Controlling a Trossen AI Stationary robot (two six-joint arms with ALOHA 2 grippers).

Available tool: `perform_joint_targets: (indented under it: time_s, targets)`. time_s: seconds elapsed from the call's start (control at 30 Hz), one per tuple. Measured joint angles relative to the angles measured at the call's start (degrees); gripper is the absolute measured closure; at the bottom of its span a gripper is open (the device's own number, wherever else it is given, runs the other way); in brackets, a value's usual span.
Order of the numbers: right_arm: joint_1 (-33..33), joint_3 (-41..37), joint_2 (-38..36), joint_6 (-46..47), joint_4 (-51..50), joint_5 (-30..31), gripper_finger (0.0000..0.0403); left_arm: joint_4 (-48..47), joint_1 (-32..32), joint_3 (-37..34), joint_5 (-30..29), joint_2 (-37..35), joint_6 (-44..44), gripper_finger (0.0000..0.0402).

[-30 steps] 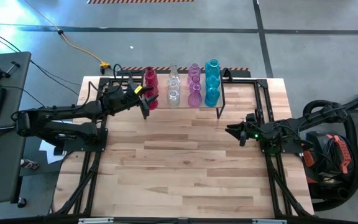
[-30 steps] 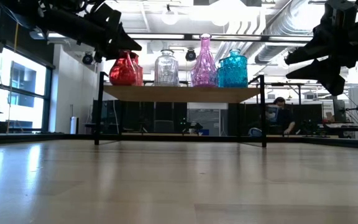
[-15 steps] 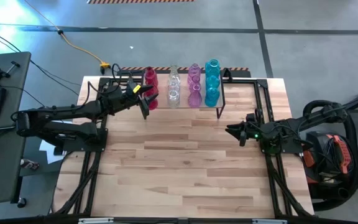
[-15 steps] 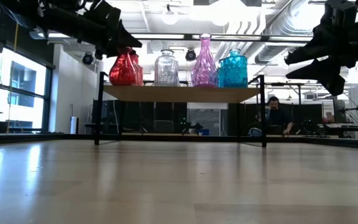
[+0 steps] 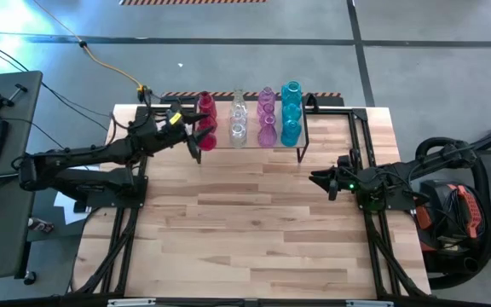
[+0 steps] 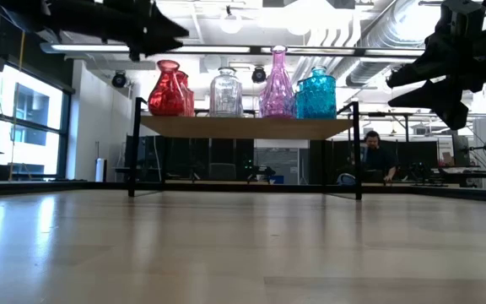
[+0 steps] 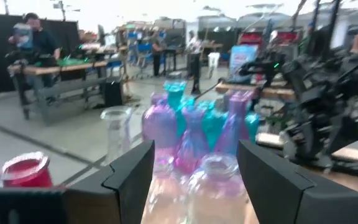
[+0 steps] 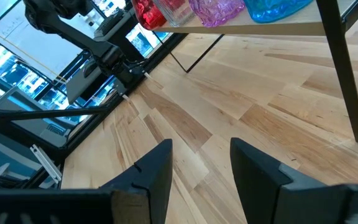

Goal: Sort vases onto shelf
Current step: Put the red vase on the shelf aligned with the other red vases

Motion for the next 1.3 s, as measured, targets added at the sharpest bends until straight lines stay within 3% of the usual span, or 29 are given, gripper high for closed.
perform_joint_targets:
  time_s: [0.17,0.4,0.6,0.87,1.3]
  targets:
    - [0.0,0.0,0.0,0.0,0.0,0.0,0.0260,-3.2,-1.7,0.0,2.1,-5.1,0.5,0.0181]
    - [0.0,0.0,0.0,0.0,0.0,0.0,0.0260,-18.8,-5.8,0.0,1.5,-14.1,0.0,0.0181]
    - [0.0,0.0,0.0,0.0,0.0,0.0,0.0260,-26.2,-9.2,0.0,1.0,-18.0,-0.4,0.0181]
    - [0.0,0.0,0.0,0.0,0.0,0.0,0.0260,-34.0,-11.2,0.0,-0.2,-13.8,-3.5,0.0181]
    - [0.0,0.0,0.0,0.0,0.0,0.0,0.0260,-31.3,-11.2,-0.5,0.2,-5.0,-3.6,0.0181]
